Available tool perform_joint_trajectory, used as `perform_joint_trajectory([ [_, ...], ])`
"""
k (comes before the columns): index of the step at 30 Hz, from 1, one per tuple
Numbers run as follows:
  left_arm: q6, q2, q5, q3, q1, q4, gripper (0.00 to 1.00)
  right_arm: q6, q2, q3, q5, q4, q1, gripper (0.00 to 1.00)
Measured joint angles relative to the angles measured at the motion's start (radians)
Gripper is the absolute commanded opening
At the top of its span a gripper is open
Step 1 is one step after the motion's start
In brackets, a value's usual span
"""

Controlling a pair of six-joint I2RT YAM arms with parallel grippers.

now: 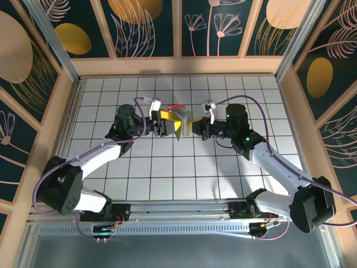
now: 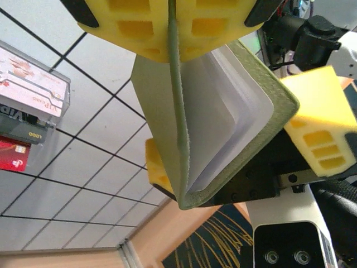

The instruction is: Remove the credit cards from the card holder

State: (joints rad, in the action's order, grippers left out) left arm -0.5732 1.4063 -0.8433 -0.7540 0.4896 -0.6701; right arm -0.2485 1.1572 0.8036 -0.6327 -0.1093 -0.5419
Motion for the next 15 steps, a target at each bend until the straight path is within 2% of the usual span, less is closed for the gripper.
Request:
perform_joint_trajectory([
  [3,-0.012,0.018,0.006,0.000,0.005,-0.001,0.94,-0.010,0.020,0.025,0.058,0.031,-0.036,0.00],
  [7,-0.014,0.032,0.025,0.000,0.007,0.000,0.91,-0.032,0.049,0.053,0.094,0.048,-0.061,0.00],
  [8,-0.015,0.034,0.031,0.000,0.007,0.000,0.88,-0.038,0.053,0.056,0.097,0.047,-0.063,0.00],
  [11,-0.018,0.038,0.051,0.000,0.006,0.002,0.68,-0.047,0.060,0.060,0.108,0.048,-0.067,0.00],
  [15,-0.015,0.041,0.068,0.000,0.005,0.006,0.60,-0.049,0.060,0.062,0.125,0.047,-0.067,0.00],
])
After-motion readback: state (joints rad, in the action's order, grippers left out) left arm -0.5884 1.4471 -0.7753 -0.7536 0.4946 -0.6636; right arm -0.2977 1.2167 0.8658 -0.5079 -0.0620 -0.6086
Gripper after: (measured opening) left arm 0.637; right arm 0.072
